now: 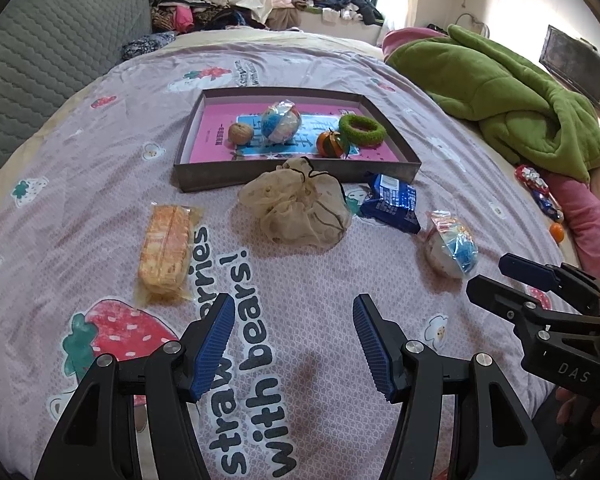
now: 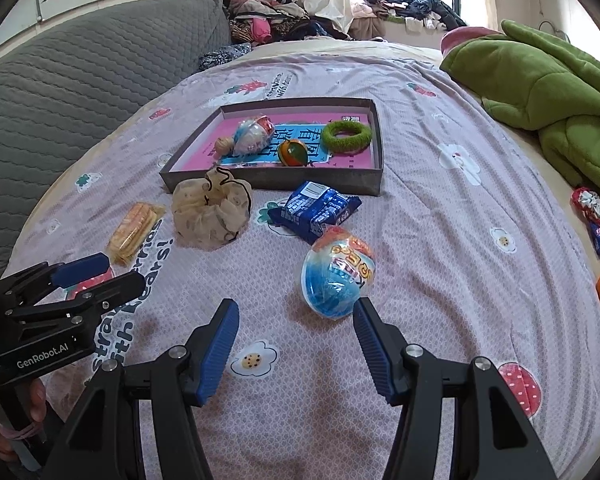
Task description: Organize objects
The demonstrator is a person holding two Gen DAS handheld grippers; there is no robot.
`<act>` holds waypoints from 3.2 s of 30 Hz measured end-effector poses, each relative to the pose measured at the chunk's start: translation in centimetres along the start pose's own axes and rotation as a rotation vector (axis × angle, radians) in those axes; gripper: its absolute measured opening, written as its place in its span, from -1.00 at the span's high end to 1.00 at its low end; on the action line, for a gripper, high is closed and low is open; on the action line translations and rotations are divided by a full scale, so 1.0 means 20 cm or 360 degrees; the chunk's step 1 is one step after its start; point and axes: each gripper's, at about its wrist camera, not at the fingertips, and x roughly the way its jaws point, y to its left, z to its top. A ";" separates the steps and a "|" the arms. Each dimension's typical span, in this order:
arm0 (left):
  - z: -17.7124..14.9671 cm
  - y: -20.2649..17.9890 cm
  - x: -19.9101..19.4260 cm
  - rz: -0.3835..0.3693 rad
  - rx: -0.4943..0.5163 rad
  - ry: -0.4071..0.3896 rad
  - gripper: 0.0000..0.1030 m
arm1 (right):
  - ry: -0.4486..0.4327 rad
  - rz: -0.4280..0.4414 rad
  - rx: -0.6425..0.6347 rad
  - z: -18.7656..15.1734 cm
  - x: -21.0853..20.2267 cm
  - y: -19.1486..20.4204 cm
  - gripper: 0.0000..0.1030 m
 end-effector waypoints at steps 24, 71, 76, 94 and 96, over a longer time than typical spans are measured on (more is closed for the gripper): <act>0.15 0.03 0.24 0.0023 -0.0054 0.0046 -0.23 | 0.0032 -0.0027 0.0091 0.04 0.13 -0.10 -0.15; 0.42 0.04 0.65 0.0133 -0.0064 0.0128 0.53 | -0.0022 -0.0046 0.0211 0.07 0.34 -0.21 -0.11; 0.41 0.03 0.63 0.0110 -0.0063 0.0124 0.67 | -0.0060 -0.0029 0.0209 0.08 0.32 -0.22 -0.10; 0.46 0.04 0.25 0.0115 -0.0040 -0.0059 0.68 | -0.0216 0.0041 0.0081 0.14 0.13 -0.10 -0.10; 0.48 0.04 0.20 0.0123 -0.0037 -0.0088 0.68 | -0.0247 0.0041 0.0058 0.17 0.09 -0.08 -0.10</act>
